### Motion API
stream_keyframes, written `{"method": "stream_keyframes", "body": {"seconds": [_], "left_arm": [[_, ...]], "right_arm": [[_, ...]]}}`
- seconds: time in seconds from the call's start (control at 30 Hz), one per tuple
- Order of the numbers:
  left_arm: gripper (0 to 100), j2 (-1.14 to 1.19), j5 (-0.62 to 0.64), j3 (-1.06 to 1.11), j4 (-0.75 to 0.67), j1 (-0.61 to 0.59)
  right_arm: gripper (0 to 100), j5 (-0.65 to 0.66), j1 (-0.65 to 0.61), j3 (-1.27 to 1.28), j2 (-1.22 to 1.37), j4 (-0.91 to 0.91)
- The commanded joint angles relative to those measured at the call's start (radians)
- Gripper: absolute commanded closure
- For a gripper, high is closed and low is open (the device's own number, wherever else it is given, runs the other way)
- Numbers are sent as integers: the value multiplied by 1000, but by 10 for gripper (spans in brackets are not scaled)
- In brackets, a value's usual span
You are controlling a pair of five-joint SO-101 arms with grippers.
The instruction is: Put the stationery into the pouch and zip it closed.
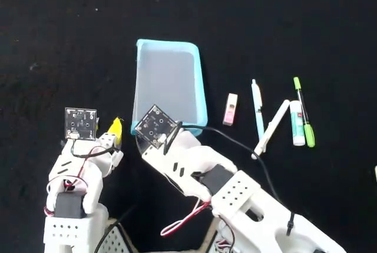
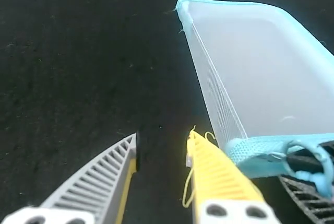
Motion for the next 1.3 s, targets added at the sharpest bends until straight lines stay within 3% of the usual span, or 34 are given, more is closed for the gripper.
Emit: {"method": "stream_keyframes", "body": {"seconds": [0.0, 0.23, 0.43, 0.57, 0.83, 1.2, 1.27], "left_arm": [[840, -3, 11, -13, -12, -8], [835, -3, 5, -183, 210, 22], [781, -3, 3, -223, 316, 168], [781, -3, 3, -206, 304, 196], [781, -2, -21, -25, 95, 186], [812, -2, -17, -13, 29, 139], [856, -2, -17, -13, 28, 147]], "right_arm": [[988, 18, 14, -5, -33, 2], [988, 18, 14, -1, -33, -5], [988, 21, 14, -4, -33, -5], [988, 23, 14, -4, -33, -5], [988, 18, 9, -5, -36, 0], [988, 21, 8, -5, -35, 0], [988, 23, 8, -5, -33, 0]]}}
